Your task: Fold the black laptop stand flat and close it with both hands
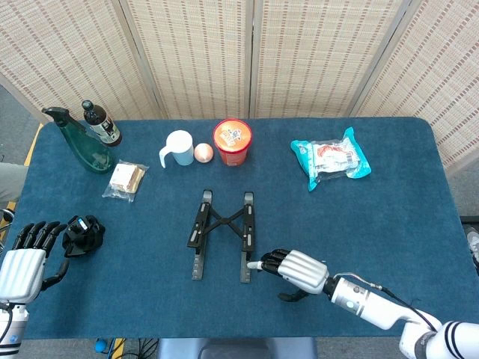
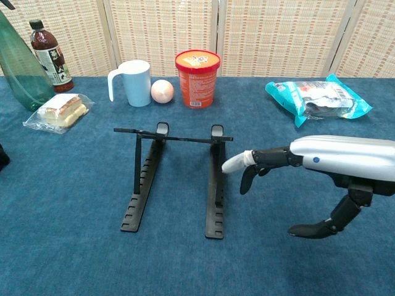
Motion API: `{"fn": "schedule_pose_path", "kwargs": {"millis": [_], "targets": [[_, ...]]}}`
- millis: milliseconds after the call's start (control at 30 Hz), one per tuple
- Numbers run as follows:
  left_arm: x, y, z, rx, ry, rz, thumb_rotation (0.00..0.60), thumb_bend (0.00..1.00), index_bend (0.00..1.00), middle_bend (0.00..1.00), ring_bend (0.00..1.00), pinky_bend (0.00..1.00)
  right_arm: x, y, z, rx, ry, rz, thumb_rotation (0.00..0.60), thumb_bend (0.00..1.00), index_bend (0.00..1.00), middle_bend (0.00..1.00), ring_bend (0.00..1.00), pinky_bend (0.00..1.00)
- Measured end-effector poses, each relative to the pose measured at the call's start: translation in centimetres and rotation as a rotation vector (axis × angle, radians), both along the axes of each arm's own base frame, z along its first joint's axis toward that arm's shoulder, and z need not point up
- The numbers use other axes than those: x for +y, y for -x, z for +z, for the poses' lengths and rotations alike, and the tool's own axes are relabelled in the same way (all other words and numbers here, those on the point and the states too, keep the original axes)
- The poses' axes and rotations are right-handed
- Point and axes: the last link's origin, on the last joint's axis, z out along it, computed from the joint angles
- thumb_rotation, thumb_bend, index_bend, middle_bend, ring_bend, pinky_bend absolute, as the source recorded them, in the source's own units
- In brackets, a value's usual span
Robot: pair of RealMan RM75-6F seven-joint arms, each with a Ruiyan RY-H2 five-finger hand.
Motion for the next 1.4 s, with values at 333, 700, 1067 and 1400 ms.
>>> {"fn": "schedule_pose_path", "kwargs": {"millis": [333, 700, 1067, 1400], "targets": [[-0.3, 0.4, 0.1, -0.006, -0.008, 0.011, 0.6, 0.31, 0.15, 0.14, 0.09, 0.06, -1.5, -2.0, -2.1, -0.016, -0.014, 0.029, 0.6, 0.21, 0.06, 0.23, 0.1, 0.22], [-0.4, 0.5, -0.1, -0.01, -0.005, 0.013, 0.6, 0.31, 0.15, 0.14, 0.09, 0.06, -4.0, -3.8, -2.6, -0.048, 0.047, 0.021, 0.6, 0.21, 0.0, 0.07, 0.0, 0.07], [-0.5, 0.6, -0.1, -0.012, -0.005, 0.011, 0.6, 0.31, 0.15, 0.14, 0.09, 0.06, -7.1, -5.4, -1.4, -0.083, 0.132, 0.0, 0.6, 0.21, 0.0, 0.02, 0.0, 0.03], [-0.8, 0.7, 0.0, -0.015, -0.011, 0.015, 0.6, 0.31, 0.15, 0.14, 0.09, 0.06, -10.3, -5.7, -0.1, -0.095, 0.204, -0.069, 0.6, 0.21, 0.0, 0.02, 0.0, 0.03]]}}
